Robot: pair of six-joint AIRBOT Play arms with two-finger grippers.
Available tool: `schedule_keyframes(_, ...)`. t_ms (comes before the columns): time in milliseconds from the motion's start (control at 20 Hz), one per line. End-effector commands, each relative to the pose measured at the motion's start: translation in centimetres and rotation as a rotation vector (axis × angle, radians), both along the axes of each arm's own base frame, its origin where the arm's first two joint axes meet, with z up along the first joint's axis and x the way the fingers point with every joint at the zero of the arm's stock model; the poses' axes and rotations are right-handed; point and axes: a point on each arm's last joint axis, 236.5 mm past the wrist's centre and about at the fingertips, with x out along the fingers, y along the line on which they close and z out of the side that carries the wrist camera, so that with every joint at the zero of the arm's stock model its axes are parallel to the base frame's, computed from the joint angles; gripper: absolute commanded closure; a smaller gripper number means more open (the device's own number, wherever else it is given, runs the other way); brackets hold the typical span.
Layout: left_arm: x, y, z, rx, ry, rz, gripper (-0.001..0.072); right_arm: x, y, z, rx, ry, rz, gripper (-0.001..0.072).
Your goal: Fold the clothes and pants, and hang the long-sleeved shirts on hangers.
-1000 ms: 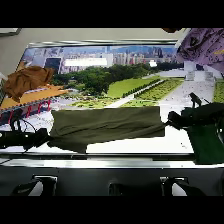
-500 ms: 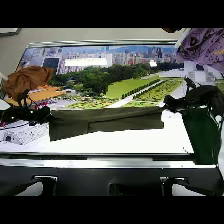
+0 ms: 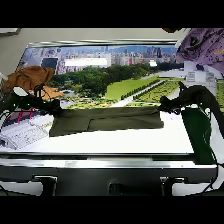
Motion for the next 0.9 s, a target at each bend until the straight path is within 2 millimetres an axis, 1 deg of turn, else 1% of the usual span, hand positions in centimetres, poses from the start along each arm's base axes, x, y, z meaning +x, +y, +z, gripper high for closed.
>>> schedule_keyframes(0, 1.2, -0.6, -0.1, -0.002, -0.006, -0.02, 0.035, -0.4, 0.3, 0.3, 0.039, 0.038, 0.015, 0.0354)
schedule_keyframes(50, 1.5, -0.4, 0.9, -0.003, -0.017, -0.018, 0.0297, -0.5, -0.1, 1.6, 0.046, 0.037, 0.049, 0.0338)
schedule_keyframes(100, 1.8, -0.1, 1.9, -0.001, -0.032, -0.021, 0.0296, -0.6, -1.0, 2.7, 0.045, 0.027, 0.07, 0.0289)
schedule_keyframes(150, 2.1, 0.4, 3.2, 0.008, -0.053, -0.024, 0.0297, -0.8, -2.4, 3.6, 0.041, 0.019, 0.078, 0.0281)
schedule_keyframes(200, 2.4, 1.1, 4.3, 0.028, -0.07, -0.01, 0.0296, -1.4, -3.6, 3.7, 0.046, 0.03, 0.075, 0.0267)
schedule_keyframes(250, 2.7, 2.0, 5.4, 0.056, -0.092, 0.004, 0.0295, -2.4, -4.5, 3.4, 0.065, 0.057, 0.078, 0.0195)
schedule_keyframes(300, 2.9, 2.6, 6.3, 0.078, -0.114, 0.01, 0.0294, -3.3, -4.9, 2.7, 0.096, 0.084, 0.068, 0.0174)
schedule_keyframes(350, 2.9, 2.8, 7.1, 0.091, -0.134, 0.01, 0.0295, -3.8, -4.5, 2.2, 0.143, 0.098, 0.066, 0.017)
schedule_keyframes(450, 2.8, 2.8, 8.0, 0.095, -0.151, 0.009, 0.0295, -4.7, -2.9, 0.7, 0.205, 0.119, 0.102, 0.0164)
schedule_keyframes(550, 2.5, 2.8, 8.4, 0.094, -0.151, 0.004, 0.0294, -5.2, -1.6, -1.0, 0.233, 0.141, 0.118, 0.0156)
schedule_keyframes(600, 2.4, 2.7, 8.4, 0.093, -0.147, 0.001, 0.0295, -5.2, -1.2, -1.8, 0.234, 0.147, 0.118, 0.0156)
schedule_keyframes(750, 2.1, 2.6, 8.4, 0.09, -0.139, -0.004, 0.0295, -4.0, -0.5, -3.2, 0.204, 0.119, 0.116, 0.0159)
schedule_keyframes(850, 2.2, 2.6, 8.4, 0.09, -0.139, -0.004, 0.0294, -3.1, 0.6, -3.7, 0.184, 0.096, 0.127, 0.0182)
